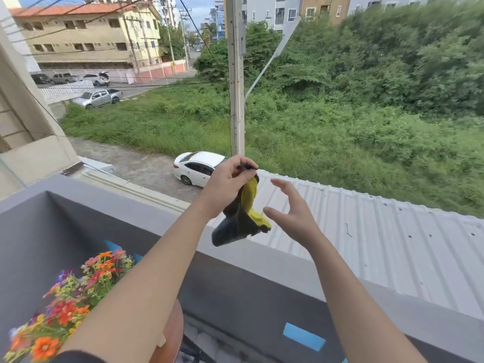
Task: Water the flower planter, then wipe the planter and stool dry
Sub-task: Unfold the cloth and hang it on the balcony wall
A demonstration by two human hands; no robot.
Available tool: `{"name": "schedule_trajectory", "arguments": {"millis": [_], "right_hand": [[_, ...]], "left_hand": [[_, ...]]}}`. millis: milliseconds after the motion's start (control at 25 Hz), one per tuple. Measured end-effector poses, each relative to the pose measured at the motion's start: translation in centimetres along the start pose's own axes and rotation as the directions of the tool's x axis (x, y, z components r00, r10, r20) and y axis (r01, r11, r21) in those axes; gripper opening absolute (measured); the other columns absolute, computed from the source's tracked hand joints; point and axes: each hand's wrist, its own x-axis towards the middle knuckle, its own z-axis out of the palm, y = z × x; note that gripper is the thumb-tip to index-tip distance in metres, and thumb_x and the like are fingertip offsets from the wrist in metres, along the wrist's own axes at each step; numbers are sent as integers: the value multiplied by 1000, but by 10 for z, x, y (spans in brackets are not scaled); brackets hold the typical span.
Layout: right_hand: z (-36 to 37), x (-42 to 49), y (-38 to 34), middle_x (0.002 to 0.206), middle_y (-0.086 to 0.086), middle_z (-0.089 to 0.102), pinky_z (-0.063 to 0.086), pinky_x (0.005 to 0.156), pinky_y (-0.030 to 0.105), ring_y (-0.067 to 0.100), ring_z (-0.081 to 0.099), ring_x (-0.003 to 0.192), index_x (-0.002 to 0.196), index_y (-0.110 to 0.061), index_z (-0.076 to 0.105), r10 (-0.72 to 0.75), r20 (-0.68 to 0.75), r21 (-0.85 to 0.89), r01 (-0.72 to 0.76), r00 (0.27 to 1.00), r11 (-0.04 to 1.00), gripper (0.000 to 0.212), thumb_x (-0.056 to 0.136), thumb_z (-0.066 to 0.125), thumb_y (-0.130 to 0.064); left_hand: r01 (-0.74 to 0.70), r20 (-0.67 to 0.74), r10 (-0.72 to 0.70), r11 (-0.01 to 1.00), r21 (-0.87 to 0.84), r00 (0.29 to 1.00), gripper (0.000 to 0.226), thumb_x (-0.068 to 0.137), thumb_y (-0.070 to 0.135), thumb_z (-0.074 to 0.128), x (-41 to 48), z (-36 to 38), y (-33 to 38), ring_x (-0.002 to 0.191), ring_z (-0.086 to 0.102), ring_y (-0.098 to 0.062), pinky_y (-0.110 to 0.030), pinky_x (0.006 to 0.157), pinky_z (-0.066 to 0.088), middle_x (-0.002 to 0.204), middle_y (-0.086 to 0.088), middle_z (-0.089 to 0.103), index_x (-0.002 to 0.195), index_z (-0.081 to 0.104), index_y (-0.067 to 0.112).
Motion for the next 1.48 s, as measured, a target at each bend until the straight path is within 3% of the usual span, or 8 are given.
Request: {"name": "schedule_trajectory", "arguments": {"millis": [160,400,560,800,1000,1240,1360,1480], "right_hand": [[8,8,-5,101,-4,62,36,82,2,2,56,100,104,-15,60,-130,40,104,126,991,987,17,88,64,-15],[15,6,-2,69,-3,45,35,59,27,8,40,59,84,-23,43,-126,42,88,122,991,989,16,99,47,-26],[6,-21,39,71,-1,53,36,64,31,7,47,63,86,-18,53,-39,203,-139,68,978,988,10,96,53,-18],[-39,-98,74,102,-16,62,44,72,16,7,61,91,97,-45,45,190,226,-212,-142,955,967,61,83,38,13],[-74,-148,49,85,-2,65,46,73,31,19,62,78,81,-36,64,262,527,-167,-204,809,965,34,78,48,-5],[-67,-93,111,97,7,63,41,68,28,19,56,80,95,-19,58,542,255,-474,-385,801,792,8,92,60,-26],[-51,-66,152,98,6,59,48,71,30,20,57,85,97,-18,56,707,331,-136,-710,625,691,15,100,46,-29],[-46,-47,173,91,9,48,49,86,41,21,50,82,94,-16,51,710,348,130,-782,612,610,19,104,36,-23]], "left_hand": [[10,113,2,995,-103,994,13,93,4,53,3,7,21,69,54,-13,-26,64,47,74,-1,58,89,60,14],[-111,59,121,983,-146,991,13,91,-2,53,-6,1,44,69,55,-6,-17,64,46,74,2,59,89,58,10],[-123,-112,95,952,-280,989,12,91,0,52,-15,-24,51,71,59,-12,-26,60,51,77,-4,62,89,57,11],[161,-129,-176,980,-118,976,7,84,9,62,-87,-51,-13,62,60,-8,-25,52,54,68,5,63,84,62,16],[338,-73,-352,928,-154,933,8,81,9,68,-126,-51,-50,66,61,-9,-21,54,53,70,4,65,82,66,17],[464,-150,-465,885,-43,873,16,92,4,54,-63,-20,-115,76,57,-14,-28,70,46,83,-1,59,87,60,17],[535,-257,-516,845,3,817,15,93,9,54,-30,-8,-162,84,58,-23,-38,73,49,89,-6,60,85,59,21],[559,-298,-499,813,163,814,9,92,18,54,-2,-1,-191,94,59,-23,-37,81,48,100,-5,64,97,62,17]]}}
